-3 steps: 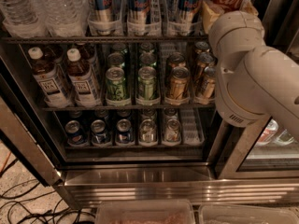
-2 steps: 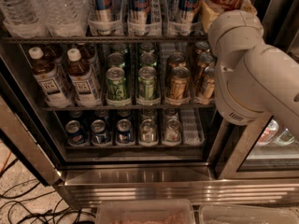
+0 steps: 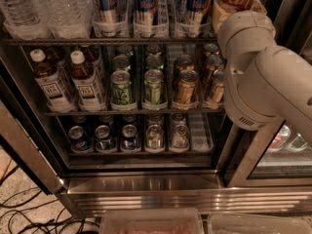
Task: Pick coke can from top shelf of fridge
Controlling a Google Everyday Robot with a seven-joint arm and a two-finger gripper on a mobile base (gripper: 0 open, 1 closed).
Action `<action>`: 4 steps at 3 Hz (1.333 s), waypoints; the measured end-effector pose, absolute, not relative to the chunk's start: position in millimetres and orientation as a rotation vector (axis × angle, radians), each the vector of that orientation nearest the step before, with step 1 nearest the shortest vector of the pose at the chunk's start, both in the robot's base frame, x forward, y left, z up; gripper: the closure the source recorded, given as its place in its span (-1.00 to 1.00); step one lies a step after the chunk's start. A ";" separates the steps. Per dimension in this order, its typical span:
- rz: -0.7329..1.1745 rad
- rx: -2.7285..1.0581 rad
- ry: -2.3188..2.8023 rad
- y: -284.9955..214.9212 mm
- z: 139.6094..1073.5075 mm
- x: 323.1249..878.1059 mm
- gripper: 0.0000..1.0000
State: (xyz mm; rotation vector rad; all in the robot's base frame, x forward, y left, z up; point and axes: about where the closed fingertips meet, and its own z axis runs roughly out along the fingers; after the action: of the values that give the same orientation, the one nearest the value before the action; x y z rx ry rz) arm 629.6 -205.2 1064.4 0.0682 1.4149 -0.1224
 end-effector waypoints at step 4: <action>-0.147 0.067 1.376 -205.0 1074.7 623.3 1.00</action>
Offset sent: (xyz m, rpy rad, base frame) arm 0.0000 0.0000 0.0000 0.0000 0.0000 0.0000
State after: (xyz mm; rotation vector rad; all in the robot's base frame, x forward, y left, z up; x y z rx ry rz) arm 623.3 -205.0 1074.7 0.0665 1.3760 -0.1469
